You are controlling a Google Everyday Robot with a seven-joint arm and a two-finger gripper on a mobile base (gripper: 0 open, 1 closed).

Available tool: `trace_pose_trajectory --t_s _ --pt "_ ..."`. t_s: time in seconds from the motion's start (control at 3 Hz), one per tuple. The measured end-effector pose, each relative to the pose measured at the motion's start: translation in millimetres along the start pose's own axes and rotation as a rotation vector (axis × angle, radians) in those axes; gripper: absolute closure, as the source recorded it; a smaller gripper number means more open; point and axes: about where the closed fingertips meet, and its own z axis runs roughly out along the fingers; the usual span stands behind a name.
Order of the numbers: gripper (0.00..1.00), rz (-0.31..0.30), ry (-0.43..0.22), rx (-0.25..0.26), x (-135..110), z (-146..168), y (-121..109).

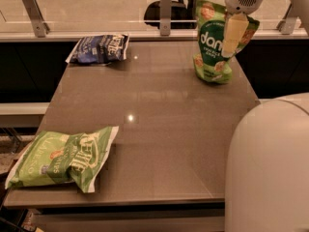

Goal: Move green rice chip bag near green jalapeno chip bag

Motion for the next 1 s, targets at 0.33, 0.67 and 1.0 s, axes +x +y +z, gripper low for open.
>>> trace_pose_trajectory --t_s 0.33,0.67,1.0 --pt "0.41 -0.001 -0.008 0.018 -2.8 3.3 -5.7" --pt "0.65 -0.002 -0.014 0.032 -5.3 6.6 -10.3" --pt "0.87 -0.003 -0.019 0.042 -7.2 9.6 -13.7"
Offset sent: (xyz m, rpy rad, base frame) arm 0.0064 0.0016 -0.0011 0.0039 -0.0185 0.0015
